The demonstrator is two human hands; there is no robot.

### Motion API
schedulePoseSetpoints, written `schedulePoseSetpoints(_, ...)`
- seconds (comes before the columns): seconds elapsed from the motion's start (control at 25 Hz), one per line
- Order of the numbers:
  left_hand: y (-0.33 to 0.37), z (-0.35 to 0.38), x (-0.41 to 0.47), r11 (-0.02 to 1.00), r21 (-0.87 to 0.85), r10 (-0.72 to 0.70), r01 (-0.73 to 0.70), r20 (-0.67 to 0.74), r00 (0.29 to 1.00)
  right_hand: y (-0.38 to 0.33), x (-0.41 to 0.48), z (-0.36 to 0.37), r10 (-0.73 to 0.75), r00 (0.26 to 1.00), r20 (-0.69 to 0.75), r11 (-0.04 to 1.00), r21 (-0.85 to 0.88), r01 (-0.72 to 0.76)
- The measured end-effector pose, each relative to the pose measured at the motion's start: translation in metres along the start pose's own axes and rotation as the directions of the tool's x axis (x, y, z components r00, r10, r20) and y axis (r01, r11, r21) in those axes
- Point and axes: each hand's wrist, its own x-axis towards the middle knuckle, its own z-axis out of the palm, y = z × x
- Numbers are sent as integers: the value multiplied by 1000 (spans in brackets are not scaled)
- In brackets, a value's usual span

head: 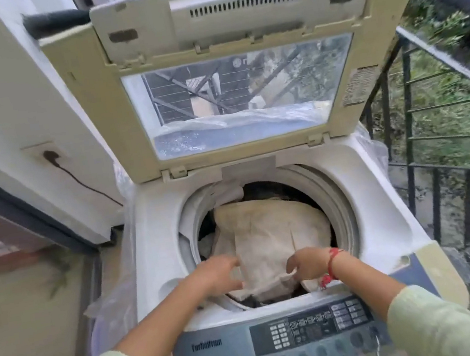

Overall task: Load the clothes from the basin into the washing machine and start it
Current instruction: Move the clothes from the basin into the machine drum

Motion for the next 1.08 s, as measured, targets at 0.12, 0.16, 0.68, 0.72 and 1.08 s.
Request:
schedulePoseSetpoints(0.12, -2, 6, -7, 989, 136, -36, 53, -127, 991, 5, 0, 1, 108, 993, 45, 994, -4, -108)
schedulePoseSetpoints(0.16, -2, 7, -8, 983, 169, -41, 71, -176, 984, 6, 4, 4, 121, 988, 95, 991, -61, -115)
schedulePoseSetpoints(0.68, -23, 1, -47, 986, -159, -65, -45, -626, 777, 2, 29, -4, -81, 916, -392, 988, 92, 127)
schedulePoseSetpoints(0.72, -27, 0, -56, 971, -216, -72, -104, -677, 732, -3, 16, -15, -66, 832, -550, 940, 246, 237)
schedulePoseSetpoints(1.08, -80, 11, -140, 912, -391, -277, -129, -814, 510, -111, -47, -17, -65, 610, -790, 621, 446, 644)
